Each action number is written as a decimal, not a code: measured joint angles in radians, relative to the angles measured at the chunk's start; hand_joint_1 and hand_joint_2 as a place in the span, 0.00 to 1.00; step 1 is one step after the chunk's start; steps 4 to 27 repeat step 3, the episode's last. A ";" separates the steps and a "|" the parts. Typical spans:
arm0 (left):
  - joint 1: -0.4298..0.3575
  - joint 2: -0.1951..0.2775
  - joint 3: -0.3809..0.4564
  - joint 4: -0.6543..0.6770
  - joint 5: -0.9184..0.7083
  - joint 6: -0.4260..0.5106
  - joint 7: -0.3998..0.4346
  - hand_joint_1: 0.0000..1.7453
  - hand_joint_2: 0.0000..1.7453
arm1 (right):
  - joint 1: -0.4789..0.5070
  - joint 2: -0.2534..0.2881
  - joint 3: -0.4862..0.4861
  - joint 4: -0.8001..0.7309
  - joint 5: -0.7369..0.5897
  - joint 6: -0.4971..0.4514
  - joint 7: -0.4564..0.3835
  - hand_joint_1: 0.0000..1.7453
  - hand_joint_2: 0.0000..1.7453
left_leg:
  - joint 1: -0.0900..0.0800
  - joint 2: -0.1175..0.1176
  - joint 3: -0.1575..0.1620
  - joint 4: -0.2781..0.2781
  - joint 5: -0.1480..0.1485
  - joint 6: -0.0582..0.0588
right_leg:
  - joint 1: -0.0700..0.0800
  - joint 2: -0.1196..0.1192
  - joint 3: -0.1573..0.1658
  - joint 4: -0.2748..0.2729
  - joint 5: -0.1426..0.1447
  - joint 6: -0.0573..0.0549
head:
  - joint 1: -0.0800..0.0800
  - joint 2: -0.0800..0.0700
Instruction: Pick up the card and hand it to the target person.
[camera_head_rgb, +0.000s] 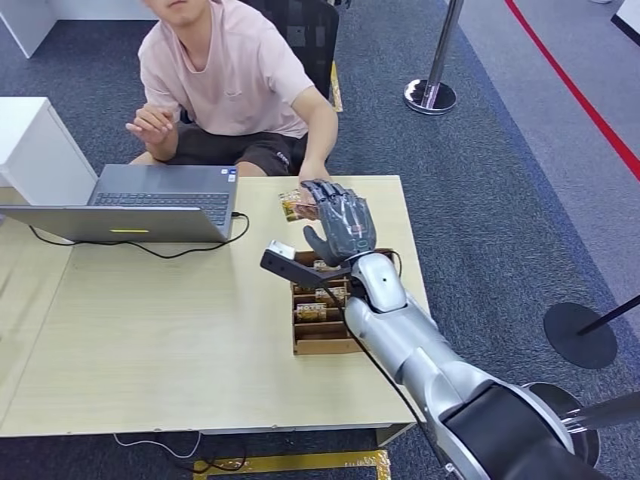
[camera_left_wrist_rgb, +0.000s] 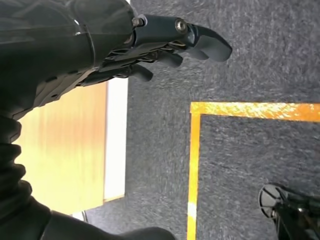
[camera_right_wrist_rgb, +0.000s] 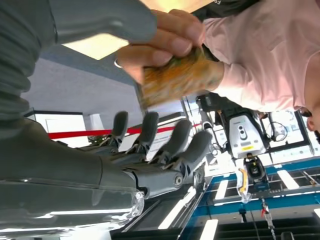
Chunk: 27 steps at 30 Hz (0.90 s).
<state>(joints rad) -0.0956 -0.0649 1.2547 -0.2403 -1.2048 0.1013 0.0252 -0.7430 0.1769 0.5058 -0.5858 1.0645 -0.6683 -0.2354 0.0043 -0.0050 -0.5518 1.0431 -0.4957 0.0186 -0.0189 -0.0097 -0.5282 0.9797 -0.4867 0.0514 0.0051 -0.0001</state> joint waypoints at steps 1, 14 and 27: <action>0.000 0.001 0.000 0.000 0.004 0.003 0.001 0.00 0.00 | -0.004 0.002 0.000 0.008 0.001 0.000 0.001 0.00 1.00 | 0.000 0.000 0.000 0.000 0.000 0.000 | 0.000 0.000 0.000 0.000 0.000 0.000 | 0.000 0.000; 0.000 0.001 0.000 0.000 0.009 0.005 0.004 0.00 0.00 | -0.009 0.005 0.000 0.018 0.000 -0.001 0.004 0.00 1.00 | 0.000 0.000 0.000 0.000 0.000 0.000 | 0.000 0.000 0.000 0.000 0.000 0.000 | 0.000 0.000; 0.000 0.001 0.000 0.000 0.009 0.005 0.004 0.00 0.00 | -0.009 0.005 0.000 0.018 0.000 -0.001 0.004 0.00 1.00 | 0.000 0.000 0.000 0.000 0.000 0.000 | 0.000 0.000 0.000 0.000 0.000 0.000 | 0.000 0.000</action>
